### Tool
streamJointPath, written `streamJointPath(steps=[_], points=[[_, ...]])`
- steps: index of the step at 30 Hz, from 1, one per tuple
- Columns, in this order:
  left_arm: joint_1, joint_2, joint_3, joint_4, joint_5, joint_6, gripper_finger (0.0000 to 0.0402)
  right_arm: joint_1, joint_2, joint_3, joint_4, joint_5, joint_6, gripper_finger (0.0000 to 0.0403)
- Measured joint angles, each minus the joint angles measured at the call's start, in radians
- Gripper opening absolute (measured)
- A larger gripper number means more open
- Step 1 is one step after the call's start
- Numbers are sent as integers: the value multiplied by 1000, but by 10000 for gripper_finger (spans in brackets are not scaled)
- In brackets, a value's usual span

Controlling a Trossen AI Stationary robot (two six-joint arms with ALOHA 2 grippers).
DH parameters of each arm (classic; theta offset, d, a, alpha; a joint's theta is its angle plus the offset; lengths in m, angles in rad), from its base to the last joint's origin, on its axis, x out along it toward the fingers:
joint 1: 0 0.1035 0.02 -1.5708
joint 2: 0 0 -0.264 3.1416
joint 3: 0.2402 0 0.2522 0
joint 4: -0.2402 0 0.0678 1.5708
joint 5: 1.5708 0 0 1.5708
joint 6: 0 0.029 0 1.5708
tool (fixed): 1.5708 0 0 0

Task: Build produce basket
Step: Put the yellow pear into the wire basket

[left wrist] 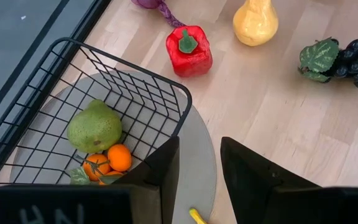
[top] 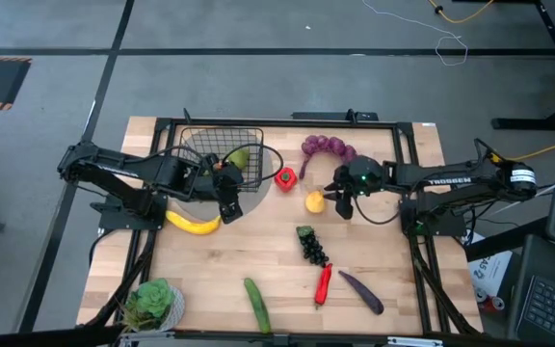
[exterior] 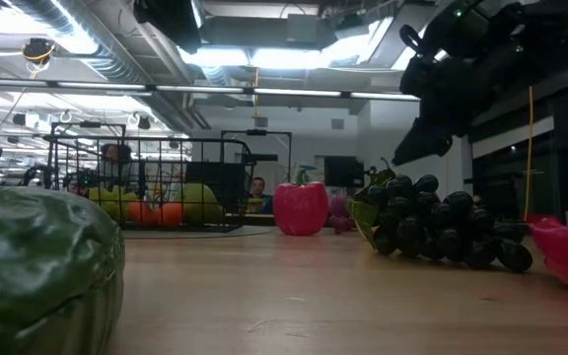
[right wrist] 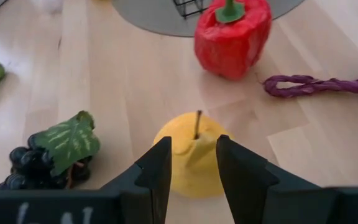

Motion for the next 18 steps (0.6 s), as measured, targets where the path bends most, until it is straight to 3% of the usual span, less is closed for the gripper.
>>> streamJointPath(steps=[18], points=[[0, 26, 0, -16, 3, 9, 112, 32, 0, 0, -1, 1, -26, 129]])
